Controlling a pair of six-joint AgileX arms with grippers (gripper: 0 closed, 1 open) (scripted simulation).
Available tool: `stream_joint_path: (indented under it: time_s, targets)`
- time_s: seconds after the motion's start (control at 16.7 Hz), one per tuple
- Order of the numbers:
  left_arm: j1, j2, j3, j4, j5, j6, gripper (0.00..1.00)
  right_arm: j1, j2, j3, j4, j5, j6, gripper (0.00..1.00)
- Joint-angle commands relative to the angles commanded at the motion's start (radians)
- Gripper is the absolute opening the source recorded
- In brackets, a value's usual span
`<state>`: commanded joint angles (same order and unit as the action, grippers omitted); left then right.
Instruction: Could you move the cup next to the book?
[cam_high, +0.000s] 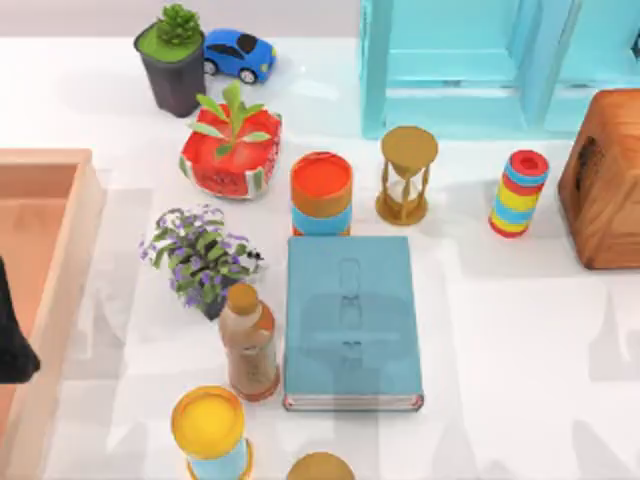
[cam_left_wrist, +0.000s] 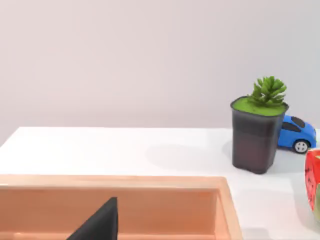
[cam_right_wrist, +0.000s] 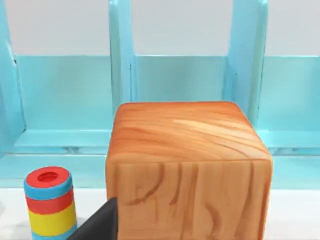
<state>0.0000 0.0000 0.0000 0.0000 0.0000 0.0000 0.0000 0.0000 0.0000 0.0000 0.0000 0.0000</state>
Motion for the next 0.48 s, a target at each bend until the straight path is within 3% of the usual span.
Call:
stream_joint_path:
  time_s: [0.24, 0.48]
  targets:
    - [0.000, 0.000, 0.000, 0.000, 0.000, 0.000, 1.00, -0.003, 0.030, 0.001, -0.030, -0.004, -0.027, 1.00]
    - [0.000, 0.000, 0.000, 0.000, 0.000, 0.000, 1.00, -0.014, 0.212, 0.060, -0.204, -0.012, -0.190, 1.00]
